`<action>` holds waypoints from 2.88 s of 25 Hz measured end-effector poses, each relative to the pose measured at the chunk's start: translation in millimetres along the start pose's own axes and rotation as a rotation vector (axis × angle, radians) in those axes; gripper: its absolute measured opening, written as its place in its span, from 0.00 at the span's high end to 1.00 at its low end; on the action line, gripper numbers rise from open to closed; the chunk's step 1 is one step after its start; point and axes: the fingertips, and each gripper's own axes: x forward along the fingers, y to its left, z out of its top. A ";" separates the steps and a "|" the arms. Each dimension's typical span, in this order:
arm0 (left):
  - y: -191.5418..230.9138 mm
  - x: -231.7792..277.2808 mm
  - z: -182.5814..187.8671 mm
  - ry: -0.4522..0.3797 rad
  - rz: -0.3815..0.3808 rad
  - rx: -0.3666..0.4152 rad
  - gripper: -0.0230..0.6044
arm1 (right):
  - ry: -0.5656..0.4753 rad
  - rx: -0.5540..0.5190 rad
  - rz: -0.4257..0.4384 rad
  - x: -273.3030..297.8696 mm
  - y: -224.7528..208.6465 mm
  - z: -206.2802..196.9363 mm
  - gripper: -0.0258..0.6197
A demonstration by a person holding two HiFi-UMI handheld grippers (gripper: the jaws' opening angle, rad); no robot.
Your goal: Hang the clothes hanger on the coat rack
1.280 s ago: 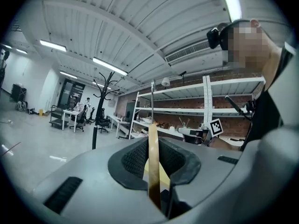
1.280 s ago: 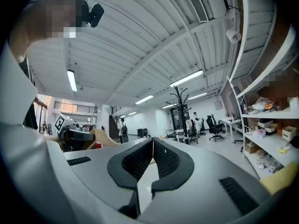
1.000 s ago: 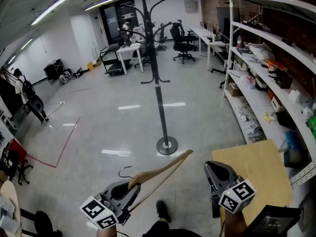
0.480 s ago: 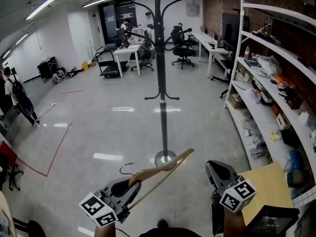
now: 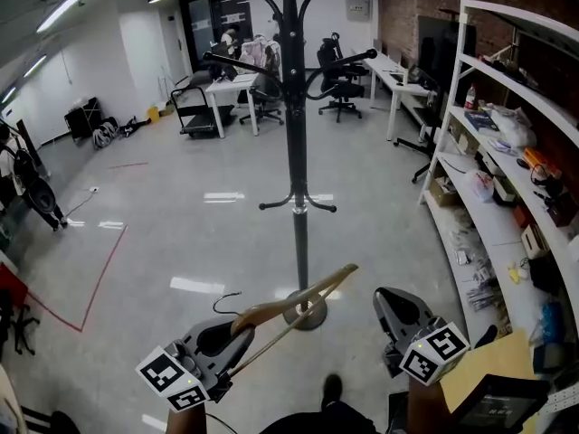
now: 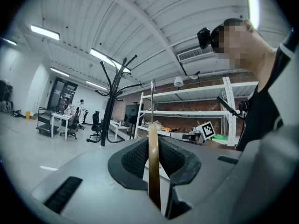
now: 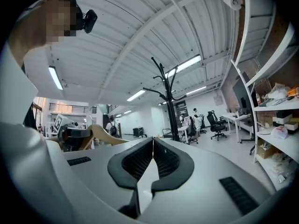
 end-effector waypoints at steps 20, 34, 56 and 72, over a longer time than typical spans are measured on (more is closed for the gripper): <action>110.9 162.9 109.1 -0.032 -0.099 0.087 0.88 | -0.099 -0.094 0.115 120.0 -109.2 99.6 0.95; 176.9 230.7 145.0 0.073 -0.288 0.138 0.88 | -0.149 -0.192 0.027 178.5 -109.8 129.5 0.95; 211.0 298.5 109.7 0.207 -0.446 0.170 0.88 | -0.097 -0.172 -0.063 206.2 -128.2 107.0 0.95; 219.6 293.2 93.7 0.202 -0.459 0.139 0.88 | -0.043 -0.167 -0.037 208.6 -122.2 90.8 0.95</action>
